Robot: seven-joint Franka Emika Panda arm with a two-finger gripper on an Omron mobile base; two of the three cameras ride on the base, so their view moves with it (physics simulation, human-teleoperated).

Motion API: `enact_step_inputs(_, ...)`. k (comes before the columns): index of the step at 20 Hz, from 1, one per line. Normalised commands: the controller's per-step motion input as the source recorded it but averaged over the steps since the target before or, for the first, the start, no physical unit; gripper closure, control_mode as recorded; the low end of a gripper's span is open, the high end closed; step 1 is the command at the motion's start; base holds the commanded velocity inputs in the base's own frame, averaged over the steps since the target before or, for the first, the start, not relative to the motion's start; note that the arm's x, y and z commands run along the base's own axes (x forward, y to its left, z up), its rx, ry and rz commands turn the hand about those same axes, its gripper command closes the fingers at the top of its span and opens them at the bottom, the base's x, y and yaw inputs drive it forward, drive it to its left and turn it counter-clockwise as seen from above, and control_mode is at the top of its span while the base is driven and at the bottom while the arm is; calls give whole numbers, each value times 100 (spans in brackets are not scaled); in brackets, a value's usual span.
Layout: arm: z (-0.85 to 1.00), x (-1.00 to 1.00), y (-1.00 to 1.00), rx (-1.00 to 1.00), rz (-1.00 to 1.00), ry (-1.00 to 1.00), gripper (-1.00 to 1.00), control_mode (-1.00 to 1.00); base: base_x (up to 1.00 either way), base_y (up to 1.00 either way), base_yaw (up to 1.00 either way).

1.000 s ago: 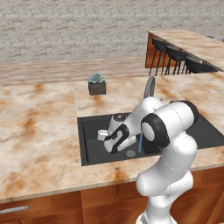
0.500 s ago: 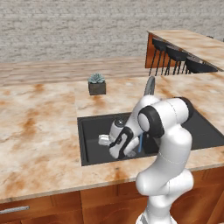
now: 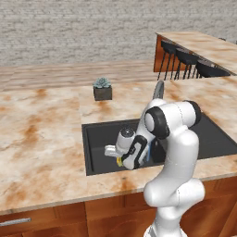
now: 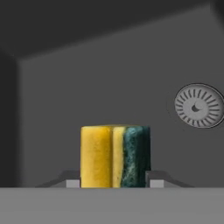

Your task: Soak the sponge with water for a few seconds and then drop it inside the sink.

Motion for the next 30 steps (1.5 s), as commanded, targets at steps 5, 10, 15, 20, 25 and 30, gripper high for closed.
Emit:
enact_step_inputs(5,-28,0,0,-2,0,0,100,-100,0,0,0)
enact_step_inputs(10,0,0,0,0,0,0,100,-100,0,0,0)
enact_step_inputs(15,0,0,0,0,0,0,-100,-100,0,0,0)
enact_step_inputs(20,0,0,2,-1,0,-4,-100,-100,0,0,0)
enact_step_inputs(25,43,0,5,-4,0,-9,-100,-100,0,0,0)
enact_step_inputs(30,74,0,0,-1,0,-9,-100,-100,0,0,0)
